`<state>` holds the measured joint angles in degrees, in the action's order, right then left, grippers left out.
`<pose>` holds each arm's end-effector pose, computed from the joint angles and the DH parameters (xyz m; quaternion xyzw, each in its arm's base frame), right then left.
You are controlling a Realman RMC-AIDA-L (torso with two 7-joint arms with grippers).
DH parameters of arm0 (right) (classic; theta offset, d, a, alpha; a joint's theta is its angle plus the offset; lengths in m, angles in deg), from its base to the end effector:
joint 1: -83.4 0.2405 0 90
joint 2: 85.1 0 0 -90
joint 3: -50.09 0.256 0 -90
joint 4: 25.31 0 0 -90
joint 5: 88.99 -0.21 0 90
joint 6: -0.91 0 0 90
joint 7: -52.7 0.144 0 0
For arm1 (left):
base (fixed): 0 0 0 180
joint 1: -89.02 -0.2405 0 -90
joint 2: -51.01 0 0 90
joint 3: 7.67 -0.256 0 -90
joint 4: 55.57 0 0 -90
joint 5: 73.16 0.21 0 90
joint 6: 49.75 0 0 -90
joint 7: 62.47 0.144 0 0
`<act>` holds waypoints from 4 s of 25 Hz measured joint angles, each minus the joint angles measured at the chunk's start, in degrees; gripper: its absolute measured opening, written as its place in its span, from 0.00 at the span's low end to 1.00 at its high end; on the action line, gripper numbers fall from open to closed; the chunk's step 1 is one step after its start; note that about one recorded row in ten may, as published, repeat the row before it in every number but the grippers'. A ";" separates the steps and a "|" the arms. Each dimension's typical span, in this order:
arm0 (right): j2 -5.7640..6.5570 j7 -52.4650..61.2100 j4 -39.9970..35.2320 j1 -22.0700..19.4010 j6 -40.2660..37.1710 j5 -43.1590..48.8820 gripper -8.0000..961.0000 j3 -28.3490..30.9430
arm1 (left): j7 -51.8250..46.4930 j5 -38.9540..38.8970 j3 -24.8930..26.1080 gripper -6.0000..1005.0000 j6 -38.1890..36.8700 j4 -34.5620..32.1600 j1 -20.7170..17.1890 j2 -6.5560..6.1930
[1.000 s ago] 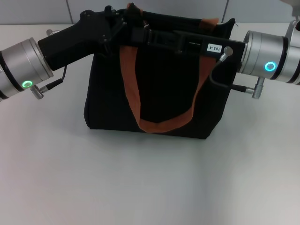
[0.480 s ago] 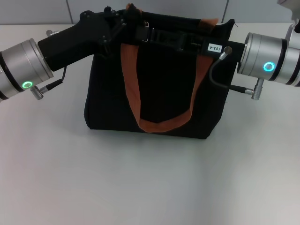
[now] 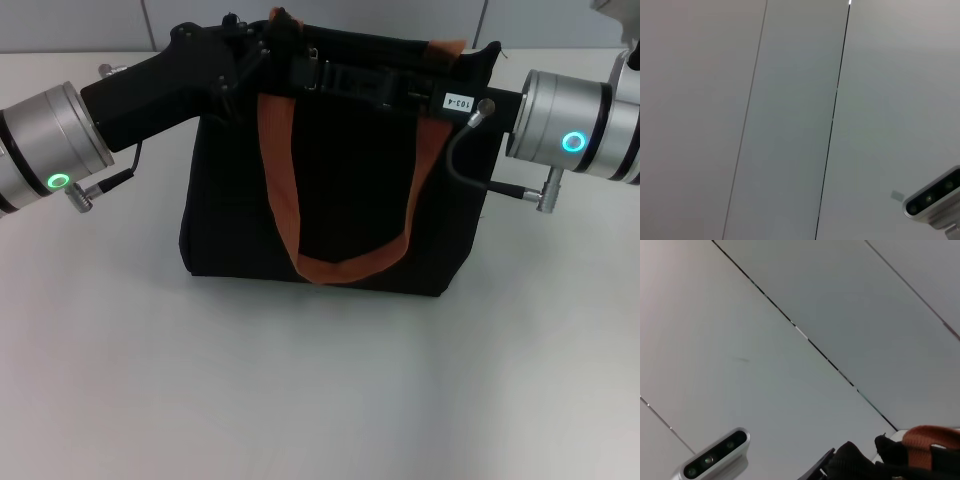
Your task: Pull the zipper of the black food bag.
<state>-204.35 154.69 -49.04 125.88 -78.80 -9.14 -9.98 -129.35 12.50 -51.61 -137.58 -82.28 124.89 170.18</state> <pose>0.1588 0.3781 -0.0393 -0.8306 0.3859 0.4014 0.0062 -0.2010 0.3641 0.0044 -0.8690 -0.1415 -0.4355 0.1873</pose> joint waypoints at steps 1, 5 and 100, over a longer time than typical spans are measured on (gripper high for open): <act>0.00 0.02 0.00 0.03 0.09 0.00 0.58 -0.01 | 0.00 0.00 0.00 0.02 -0.01 0.00 0.00 0.00; 0.00 0.91 0.00 0.14 0.80 0.00 0.55 -0.07 | 0.00 0.00 0.00 0.02 -0.14 0.00 0.02 0.00; 1.81 3.48 -6.35 -11.54 -1.88 1.71 0.01 10.02 | 2.90 -6.33 1.88 0.02 3.97 0.64 -3.50 -0.54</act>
<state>-202.54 158.16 -55.38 114.33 -80.67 -7.42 0.04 -126.45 6.17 -49.74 -133.62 -81.64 121.39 169.64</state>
